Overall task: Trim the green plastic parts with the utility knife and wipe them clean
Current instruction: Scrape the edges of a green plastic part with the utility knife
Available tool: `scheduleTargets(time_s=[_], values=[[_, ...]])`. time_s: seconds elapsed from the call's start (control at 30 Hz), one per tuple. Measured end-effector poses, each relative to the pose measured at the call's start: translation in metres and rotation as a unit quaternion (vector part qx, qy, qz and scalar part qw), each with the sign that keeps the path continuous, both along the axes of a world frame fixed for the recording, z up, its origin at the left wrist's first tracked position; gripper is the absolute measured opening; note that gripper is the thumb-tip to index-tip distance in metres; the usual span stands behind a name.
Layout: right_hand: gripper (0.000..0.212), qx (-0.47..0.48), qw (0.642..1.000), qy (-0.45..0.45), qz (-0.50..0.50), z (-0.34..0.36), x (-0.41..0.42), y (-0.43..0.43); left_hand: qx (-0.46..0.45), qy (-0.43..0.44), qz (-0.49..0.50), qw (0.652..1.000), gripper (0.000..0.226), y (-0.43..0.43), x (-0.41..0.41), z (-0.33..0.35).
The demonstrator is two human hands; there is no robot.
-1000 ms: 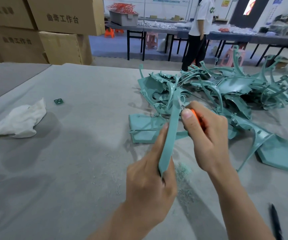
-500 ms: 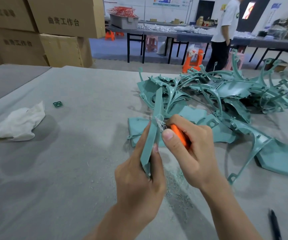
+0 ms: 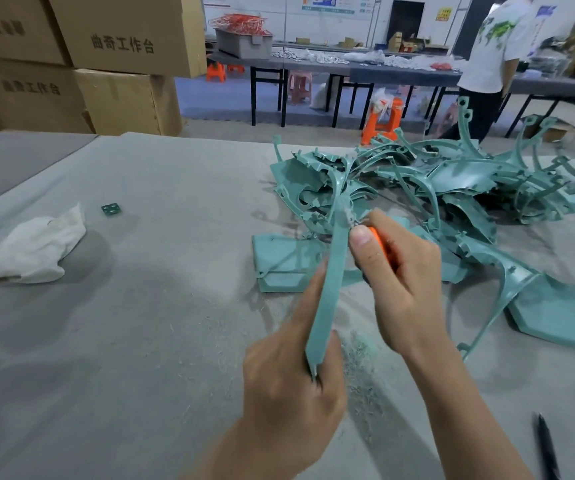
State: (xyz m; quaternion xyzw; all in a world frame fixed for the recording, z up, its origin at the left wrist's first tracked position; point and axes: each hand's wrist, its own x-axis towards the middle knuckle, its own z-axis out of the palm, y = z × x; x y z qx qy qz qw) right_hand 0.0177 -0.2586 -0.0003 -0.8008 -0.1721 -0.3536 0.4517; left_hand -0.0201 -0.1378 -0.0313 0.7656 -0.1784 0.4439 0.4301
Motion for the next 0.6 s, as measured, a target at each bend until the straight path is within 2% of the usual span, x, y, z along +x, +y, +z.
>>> scheduleTargets(time_s=[0.13, 0.27, 0.43, 0.6], values=[[0.047, 0.018, 0.999, 0.021, 0.024, 0.0006, 0.0010, -0.0056, 0.001, -0.006, 0.013, 1.000, 0.030, -0.0015, 0.0011, -0.0024], [0.044, -0.011, 0.998, 0.008, 0.063, 0.0022, -0.0013, -0.0031, -0.042, -0.001, 0.007, 0.999, 0.032, -0.0011, 0.0023, -0.0017], [0.042, -0.010, 0.998, 0.003, 0.056, 0.0019, -0.0011, -0.0016, -0.065, 0.003, 0.010, 0.998, 0.031, -0.0028, 0.0027, -0.0033], [0.047, -0.012, 0.999, -0.007, 0.039, -0.0006, -0.0008, -0.0008, -0.050, 0.004, 0.009, 0.999, 0.032, -0.0014, 0.0012, -0.0006]])
